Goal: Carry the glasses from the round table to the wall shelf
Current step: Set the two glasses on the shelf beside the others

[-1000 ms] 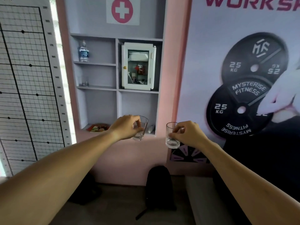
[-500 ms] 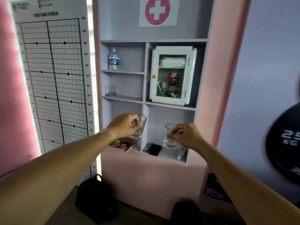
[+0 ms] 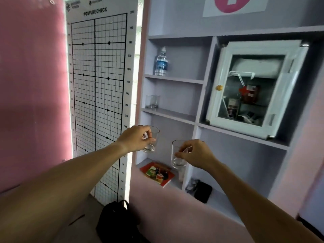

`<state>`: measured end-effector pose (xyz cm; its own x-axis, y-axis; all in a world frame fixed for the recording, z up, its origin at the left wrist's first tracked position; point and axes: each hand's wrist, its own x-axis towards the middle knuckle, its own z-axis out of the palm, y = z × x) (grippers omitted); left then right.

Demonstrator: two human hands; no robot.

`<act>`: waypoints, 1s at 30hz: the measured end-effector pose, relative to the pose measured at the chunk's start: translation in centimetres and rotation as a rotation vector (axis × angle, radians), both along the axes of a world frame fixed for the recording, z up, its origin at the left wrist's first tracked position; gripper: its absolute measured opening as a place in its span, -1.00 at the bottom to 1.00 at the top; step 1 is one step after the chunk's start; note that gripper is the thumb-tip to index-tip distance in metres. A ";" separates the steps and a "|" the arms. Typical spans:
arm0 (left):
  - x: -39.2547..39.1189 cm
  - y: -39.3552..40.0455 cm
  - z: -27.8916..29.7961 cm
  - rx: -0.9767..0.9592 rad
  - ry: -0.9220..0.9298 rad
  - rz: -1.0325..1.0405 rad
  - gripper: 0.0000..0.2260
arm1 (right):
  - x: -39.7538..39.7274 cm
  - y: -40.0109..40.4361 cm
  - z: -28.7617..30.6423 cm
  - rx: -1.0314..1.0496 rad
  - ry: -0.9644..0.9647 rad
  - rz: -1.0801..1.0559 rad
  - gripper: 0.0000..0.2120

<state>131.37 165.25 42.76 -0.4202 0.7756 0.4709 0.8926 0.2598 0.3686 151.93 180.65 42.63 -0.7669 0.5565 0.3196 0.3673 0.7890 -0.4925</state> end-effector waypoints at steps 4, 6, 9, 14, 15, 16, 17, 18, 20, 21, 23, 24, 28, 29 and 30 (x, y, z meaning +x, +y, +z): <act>-7.1 3.7 2.2 0.021 -0.006 0.026 -0.80 | -6.9 3.5 2.7 0.012 0.056 -0.003 -0.85; -10.1 5.8 3.3 0.054 0.004 0.032 -0.80 | -9.9 5.2 4.0 -0.008 0.124 -0.016 -0.87; -13.6 8.8 4.3 0.143 -0.054 0.022 -0.83 | -13.7 7.4 5.5 -0.051 0.277 -0.036 -0.88; -17.8 13.6 5.7 0.168 -0.068 0.008 -0.83 | -19.9 12.2 7.2 -0.029 0.349 -0.042 -0.85; -18.6 14.6 5.9 0.172 -0.063 0.008 -0.83 | -21.0 13.3 7.4 -0.030 0.364 -0.040 -0.86; -19.4 15.6 6.2 0.183 -0.059 0.015 -0.83 | -22.1 14.5 7.6 -0.032 0.380 -0.038 -0.88; -20.2 16.5 6.4 0.195 -0.056 0.026 -0.82 | -23.2 15.6 7.8 -0.032 0.392 -0.037 -0.89; -20.8 17.4 6.5 0.202 -0.053 0.038 -0.82 | -24.2 16.6 7.9 -0.033 0.403 -0.037 -0.89; -22.0 19.1 6.9 0.194 -0.046 0.053 -0.81 | -26.2 18.8 8.1 -0.047 0.419 -0.021 -0.89; -22.5 20.1 7.0 0.188 -0.040 0.058 -0.81 | -27.2 19.9 8.2 -0.056 0.421 -0.009 -0.89; -23.5 21.9 7.3 0.177 -0.031 0.072 -0.81 | -29.1 21.9 8.2 -0.076 0.425 0.015 -0.84; -23.9 22.5 7.3 0.174 -0.033 0.080 -0.81 | -29.9 22.5 8.2 -0.089 0.432 0.021 -0.81; -26.0 25.4 6.9 0.174 -0.041 0.104 -0.81 | -32.9 25.7 7.9 -0.090 0.434 0.016 -0.84; -26.3 25.9 6.8 0.166 -0.035 0.104 -0.82 | -33.6 26.2 7.8 -0.098 0.432 0.014 -0.87; -26.6 26.4 6.7 0.163 -0.028 0.103 -0.82 | -34.2 26.7 7.7 -0.106 0.432 0.009 -0.89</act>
<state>104.76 191.62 49.41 -0.5082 0.6420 0.5741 0.8532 0.2844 0.4373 117.76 207.37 50.34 -0.5805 0.5969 0.5538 0.1030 0.7285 -0.6773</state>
